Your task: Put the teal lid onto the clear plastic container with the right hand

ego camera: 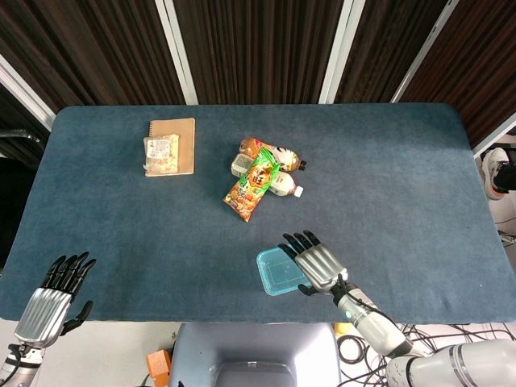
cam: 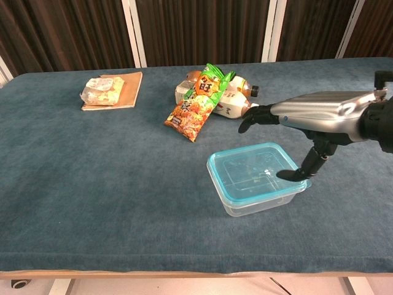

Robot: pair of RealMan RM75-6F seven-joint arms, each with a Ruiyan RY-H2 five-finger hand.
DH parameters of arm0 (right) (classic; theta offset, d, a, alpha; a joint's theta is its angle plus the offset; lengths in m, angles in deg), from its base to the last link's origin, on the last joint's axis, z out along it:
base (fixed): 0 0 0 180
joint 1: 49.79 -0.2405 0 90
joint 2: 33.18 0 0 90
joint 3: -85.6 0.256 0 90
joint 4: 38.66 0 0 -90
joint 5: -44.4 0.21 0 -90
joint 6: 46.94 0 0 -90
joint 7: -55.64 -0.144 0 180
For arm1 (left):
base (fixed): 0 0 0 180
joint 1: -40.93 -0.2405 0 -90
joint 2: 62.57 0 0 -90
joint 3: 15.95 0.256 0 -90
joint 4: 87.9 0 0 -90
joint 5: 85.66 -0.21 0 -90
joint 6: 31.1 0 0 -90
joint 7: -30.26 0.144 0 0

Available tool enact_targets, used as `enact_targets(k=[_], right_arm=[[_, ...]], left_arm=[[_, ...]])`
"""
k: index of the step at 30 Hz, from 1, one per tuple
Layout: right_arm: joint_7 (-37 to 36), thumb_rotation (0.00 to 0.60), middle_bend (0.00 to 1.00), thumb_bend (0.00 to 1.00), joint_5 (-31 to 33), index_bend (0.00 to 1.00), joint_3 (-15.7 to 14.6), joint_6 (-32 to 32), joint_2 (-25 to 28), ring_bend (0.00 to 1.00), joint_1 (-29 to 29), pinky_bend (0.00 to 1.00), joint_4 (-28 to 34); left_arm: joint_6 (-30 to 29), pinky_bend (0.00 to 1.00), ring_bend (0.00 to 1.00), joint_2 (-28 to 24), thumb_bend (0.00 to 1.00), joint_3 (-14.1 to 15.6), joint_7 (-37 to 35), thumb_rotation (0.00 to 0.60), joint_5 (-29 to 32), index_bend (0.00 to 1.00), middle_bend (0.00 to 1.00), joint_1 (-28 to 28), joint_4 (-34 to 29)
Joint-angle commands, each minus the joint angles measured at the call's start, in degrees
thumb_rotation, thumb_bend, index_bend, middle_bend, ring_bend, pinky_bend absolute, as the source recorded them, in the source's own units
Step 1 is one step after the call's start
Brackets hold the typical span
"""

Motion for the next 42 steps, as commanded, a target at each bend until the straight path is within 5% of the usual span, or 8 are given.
enact_targets(k=[1, 21, 42], right_arm=[[0.9, 0.600, 0.00, 0.46, 0.8, 0.24, 0.6, 0.2, -2.2, 0.00, -0.1, 0.00, -1.3], [10.5, 0.600, 0.00, 0.60, 11.0, 0.28, 2.7, 2.4, -10.0, 0.00, -4.0, 0.00, -4.4], [9.0, 0.600, 0.00, 0.63, 8.6, 0.31, 1.8, 3.1, -9.9, 0.00, -3.5, 0.00, -4.1]], left_arm=[[0.2, 0.03, 0.01, 0.1, 0.39, 0.0, 0.1, 0.600, 0.0, 0.00, 0.00, 0.1, 0.1], [0.1, 0.03, 0.01, -0.1, 0.39, 0.2, -0.5, 0.600, -0.2, 0.00, 0.00, 0.1, 0.2], [-0.3, 0.03, 0.01, -0.2, 0.39, 0.1, -0.9, 0.600, -0.1, 0.00, 0.00, 0.1, 0.3]])
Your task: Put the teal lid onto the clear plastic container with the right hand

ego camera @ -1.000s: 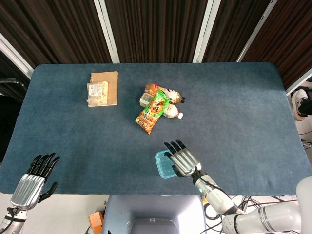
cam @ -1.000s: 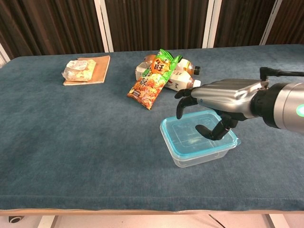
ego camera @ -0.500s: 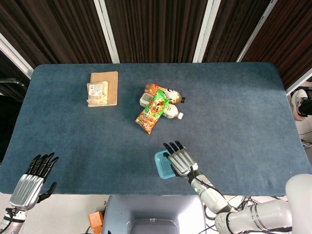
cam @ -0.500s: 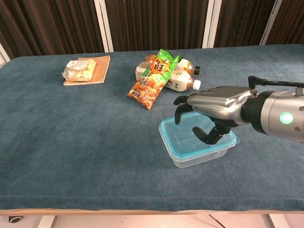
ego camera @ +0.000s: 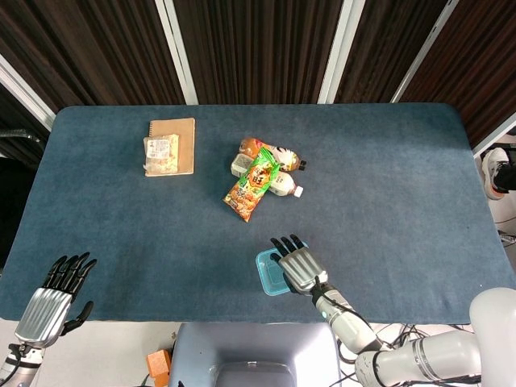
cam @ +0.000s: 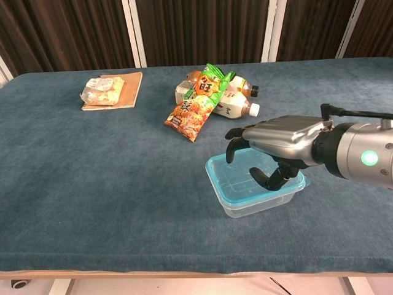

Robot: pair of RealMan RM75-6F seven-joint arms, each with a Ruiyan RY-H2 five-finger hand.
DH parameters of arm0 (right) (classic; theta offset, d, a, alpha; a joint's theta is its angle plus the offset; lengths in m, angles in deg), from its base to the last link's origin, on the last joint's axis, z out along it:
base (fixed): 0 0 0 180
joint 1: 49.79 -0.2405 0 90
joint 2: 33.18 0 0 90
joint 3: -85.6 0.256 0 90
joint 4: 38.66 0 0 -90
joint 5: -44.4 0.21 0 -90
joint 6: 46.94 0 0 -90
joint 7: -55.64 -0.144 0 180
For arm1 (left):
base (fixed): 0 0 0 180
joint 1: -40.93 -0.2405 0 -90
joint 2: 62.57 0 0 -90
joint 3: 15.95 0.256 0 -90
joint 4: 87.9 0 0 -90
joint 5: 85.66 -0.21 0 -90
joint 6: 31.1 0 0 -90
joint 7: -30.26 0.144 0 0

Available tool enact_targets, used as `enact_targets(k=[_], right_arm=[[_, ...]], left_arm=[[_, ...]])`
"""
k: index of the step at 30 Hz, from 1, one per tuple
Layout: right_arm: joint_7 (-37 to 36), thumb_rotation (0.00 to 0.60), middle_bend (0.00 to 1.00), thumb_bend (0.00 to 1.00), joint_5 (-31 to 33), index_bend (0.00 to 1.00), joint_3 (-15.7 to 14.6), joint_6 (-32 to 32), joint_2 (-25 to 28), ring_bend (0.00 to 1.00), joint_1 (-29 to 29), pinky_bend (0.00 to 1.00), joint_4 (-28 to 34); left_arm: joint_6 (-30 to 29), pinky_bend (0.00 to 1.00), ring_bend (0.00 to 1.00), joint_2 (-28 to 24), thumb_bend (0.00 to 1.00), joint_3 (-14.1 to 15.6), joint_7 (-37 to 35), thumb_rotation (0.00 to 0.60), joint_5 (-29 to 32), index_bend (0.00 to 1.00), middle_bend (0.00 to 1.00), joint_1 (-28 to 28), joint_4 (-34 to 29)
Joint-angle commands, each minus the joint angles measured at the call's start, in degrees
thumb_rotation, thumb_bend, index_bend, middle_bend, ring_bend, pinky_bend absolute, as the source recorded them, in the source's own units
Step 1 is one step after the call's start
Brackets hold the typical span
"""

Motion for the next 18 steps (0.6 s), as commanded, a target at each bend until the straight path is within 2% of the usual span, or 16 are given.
enact_targets(k=[1, 11, 18], right_arm=[[-1.3, 0.600, 0.00, 0.63, -3.9, 0.31, -0.1, 1.3, 1.2, 0.00, 0.9, 0.00, 1.4], [-5.3, 0.600, 0.00, 0.63, -18.0, 0.31, -6.3, 2.4, 7.7, 0.00, 5.8, 0.00, 6.4], [-5.9, 0.600, 0.00, 0.63, -22.7, 0.31, -9.0, 1.0, 8.1, 0.00, 7.9, 0.00, 5.3]], left_arm=[[-0.1, 0.03, 0.01, -0.1, 0.39, 0.0, -0.1, 0.600, 0.1, 0.00, 0.00, 0.0, 0.0], [-0.1, 0.03, 0.01, 0.1, 0.39, 0.1, 0.4, 0.600, -0.3, 0.00, 0.00, 0.0, -0.2], [0.2, 0.03, 0.01, 0.3, 0.39, 0.1, 0.8, 0.600, -0.4, 0.00, 0.00, 0.1, -0.2]])
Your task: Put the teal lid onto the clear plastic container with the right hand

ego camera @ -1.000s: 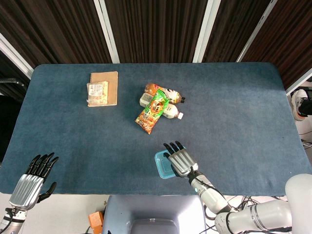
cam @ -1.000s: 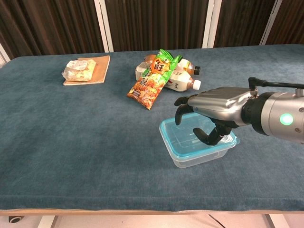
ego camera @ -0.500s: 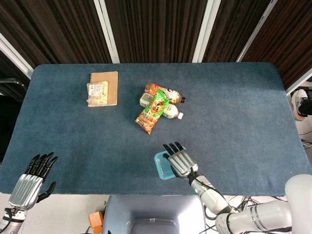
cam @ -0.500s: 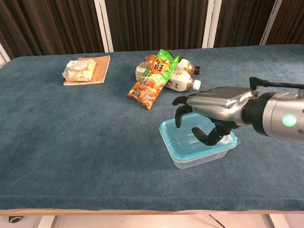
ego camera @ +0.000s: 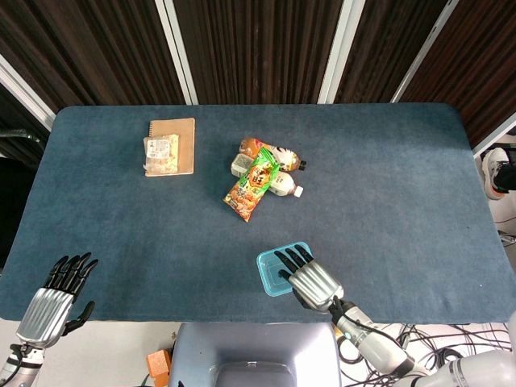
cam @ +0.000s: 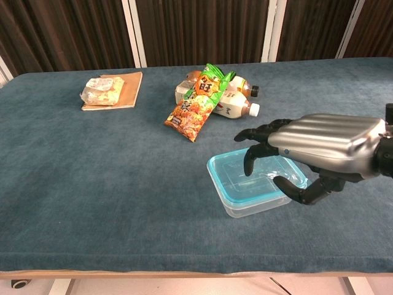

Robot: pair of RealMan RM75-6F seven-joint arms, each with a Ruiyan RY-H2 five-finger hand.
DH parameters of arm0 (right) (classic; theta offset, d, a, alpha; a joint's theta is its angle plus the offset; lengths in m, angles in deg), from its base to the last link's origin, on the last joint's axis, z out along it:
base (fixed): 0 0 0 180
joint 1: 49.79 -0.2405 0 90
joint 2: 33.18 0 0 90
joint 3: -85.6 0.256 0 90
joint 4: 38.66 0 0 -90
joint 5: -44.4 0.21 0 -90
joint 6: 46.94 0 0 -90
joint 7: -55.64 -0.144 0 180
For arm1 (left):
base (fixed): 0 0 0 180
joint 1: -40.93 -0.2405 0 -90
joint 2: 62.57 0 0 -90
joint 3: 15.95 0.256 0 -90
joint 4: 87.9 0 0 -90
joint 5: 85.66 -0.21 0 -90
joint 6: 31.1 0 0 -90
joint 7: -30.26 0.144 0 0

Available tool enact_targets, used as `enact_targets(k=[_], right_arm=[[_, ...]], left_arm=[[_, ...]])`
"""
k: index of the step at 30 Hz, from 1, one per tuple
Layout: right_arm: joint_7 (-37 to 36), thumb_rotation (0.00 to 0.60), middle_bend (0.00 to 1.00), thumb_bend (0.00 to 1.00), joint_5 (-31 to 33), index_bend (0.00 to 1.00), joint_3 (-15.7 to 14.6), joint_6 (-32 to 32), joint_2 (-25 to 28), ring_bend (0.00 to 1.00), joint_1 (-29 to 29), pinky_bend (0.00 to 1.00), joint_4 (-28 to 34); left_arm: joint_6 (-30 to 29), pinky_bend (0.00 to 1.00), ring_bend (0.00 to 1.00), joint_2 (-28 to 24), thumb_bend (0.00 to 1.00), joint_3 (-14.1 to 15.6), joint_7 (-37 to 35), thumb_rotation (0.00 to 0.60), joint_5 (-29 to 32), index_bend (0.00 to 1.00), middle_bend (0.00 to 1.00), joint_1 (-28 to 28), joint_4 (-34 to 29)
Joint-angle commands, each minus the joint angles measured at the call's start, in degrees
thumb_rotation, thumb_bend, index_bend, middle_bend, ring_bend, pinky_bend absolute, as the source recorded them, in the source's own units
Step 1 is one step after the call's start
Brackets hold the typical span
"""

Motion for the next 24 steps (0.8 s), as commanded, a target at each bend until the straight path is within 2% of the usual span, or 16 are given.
enact_targets(k=[1, 7, 15, 24], right_arm=[[-0.3, 0.600, 0.00, 0.63, -1.7, 0.31, -1.0, -0.5, 0.1, 0.00, 1.1, 0.00, -0.7], [-0.6, 0.600, 0.00, 0.63, -2.7, 0.32, -0.7, -1.7, -0.5, 0.00, 2.0, 0.00, -1.9], [0.5, 0.600, 0.00, 0.63, -0.5, 0.31, 1.1, -3.5, -2.3, 0.00, 1.9, 0.00, -3.0], [2.7, 0.600, 0.00, 0.63, 1.1, 0.31, 1.4, -4.2, -3.3, 0.00, 2.2, 0.00, -3.5]], left_arm=[[0.0, 0.03, 0.01, 0.0, 0.39, 0.0, -0.1, 0.600, 0.0, 0.00, 0.00, 0.0, 0.0], [-0.1, 0.03, 0.01, -0.1, 0.39, 0.0, -0.1, 0.600, 0.1, 0.00, 0.00, 0.0, 0.0], [-0.3, 0.03, 0.01, -0.2, 0.39, 0.0, -0.3, 0.600, 0.1, 0.00, 0.00, -0.2, 0.0], [-0.6, 0.03, 0.01, -0.4, 0.39, 0.2, -0.5, 0.600, -0.2, 0.00, 0.00, -0.3, 0.0]])
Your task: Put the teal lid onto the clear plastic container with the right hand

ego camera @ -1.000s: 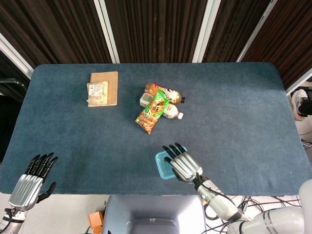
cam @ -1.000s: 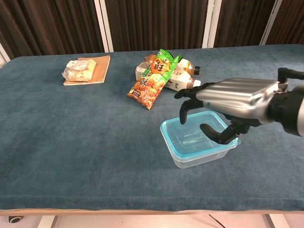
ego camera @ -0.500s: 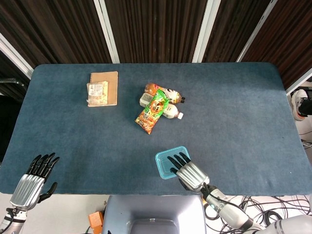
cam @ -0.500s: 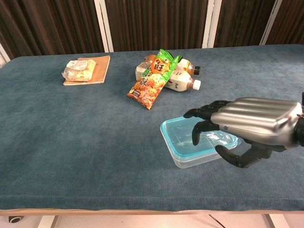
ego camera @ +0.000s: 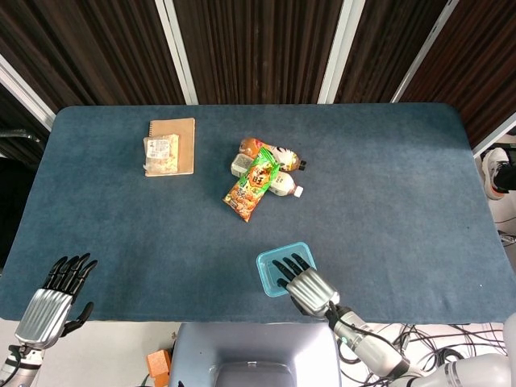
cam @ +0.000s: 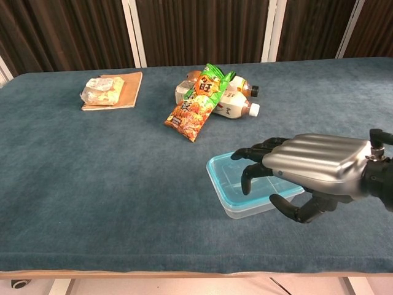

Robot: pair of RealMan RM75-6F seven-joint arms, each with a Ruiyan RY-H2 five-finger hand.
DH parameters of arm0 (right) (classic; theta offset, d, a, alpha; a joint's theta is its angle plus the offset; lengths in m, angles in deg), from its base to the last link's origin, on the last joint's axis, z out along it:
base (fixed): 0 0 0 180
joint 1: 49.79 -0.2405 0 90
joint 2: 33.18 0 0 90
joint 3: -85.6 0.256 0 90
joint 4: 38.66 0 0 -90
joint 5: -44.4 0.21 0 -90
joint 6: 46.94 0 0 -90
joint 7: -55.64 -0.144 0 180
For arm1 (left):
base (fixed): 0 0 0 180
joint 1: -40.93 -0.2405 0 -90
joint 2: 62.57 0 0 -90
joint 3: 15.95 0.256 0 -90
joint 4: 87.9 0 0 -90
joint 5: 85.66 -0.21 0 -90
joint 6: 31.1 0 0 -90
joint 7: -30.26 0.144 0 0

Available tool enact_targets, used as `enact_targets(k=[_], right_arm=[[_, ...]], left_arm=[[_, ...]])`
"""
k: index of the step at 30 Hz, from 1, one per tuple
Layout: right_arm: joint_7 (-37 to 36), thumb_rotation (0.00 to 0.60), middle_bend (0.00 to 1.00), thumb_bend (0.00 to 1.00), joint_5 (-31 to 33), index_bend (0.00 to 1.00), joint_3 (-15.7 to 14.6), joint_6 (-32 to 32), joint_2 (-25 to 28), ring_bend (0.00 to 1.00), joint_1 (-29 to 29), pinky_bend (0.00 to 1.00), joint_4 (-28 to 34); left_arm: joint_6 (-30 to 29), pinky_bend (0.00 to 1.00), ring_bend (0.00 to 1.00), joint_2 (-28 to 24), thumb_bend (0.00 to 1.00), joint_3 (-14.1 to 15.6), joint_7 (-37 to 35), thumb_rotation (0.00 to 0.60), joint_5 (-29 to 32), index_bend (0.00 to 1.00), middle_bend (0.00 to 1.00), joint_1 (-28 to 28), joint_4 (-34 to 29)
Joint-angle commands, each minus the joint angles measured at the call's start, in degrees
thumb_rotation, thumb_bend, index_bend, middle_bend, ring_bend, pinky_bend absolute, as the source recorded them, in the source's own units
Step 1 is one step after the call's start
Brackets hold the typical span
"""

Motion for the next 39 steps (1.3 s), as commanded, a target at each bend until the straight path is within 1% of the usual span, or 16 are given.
enact_targets(k=[1, 31, 35, 37, 39], right_arm=[[0.2, 0.600, 0.00, 0.63, 0.4, 0.31, 0.0, -0.2, -0.2, 0.00, 0.2, 0.00, -0.3], [-0.4, 0.600, 0.00, 0.63, -0.2, 0.31, 0.6, -2.1, -2.3, 0.00, 1.3, 0.00, -4.1], [-2.6, 0.600, 0.00, 0.63, -3.4, 0.30, 1.2, -0.7, -0.4, 0.00, 2.0, 0.00, -1.7], [-4.4, 0.600, 0.00, 0.63, -7.5, 0.27, 1.1, 1.5, 2.0, 0.00, 3.1, 0.00, 0.5], [-6.4, 0.600, 0.00, 0.63, -12.5, 0.20, 0.1, 5.1, 5.4, 0.00, 5.2, 0.00, 2.6]], left_arm=[[0.0, 0.03, 0.01, 0.0, 0.39, 0.0, -0.1, 0.600, -0.1, 0.00, 0.00, 0.0, 0.0], [1.1, 0.03, 0.01, -0.2, 0.39, 0.0, 0.3, 0.600, 0.6, 0.00, 0.00, 0.2, -0.4], [0.9, 0.03, 0.01, -0.3, 0.39, 0.0, 0.1, 0.600, 0.7, 0.00, 0.00, 0.1, -0.3], [0.8, 0.03, 0.01, -0.3, 0.39, 0.0, 0.0, 0.600, 0.8, 0.00, 0.00, 0.1, -0.3], [0.8, 0.03, 0.01, -0.4, 0.39, 0.0, 0.0, 0.600, 0.9, 0.00, 0.00, 0.0, -0.3]])
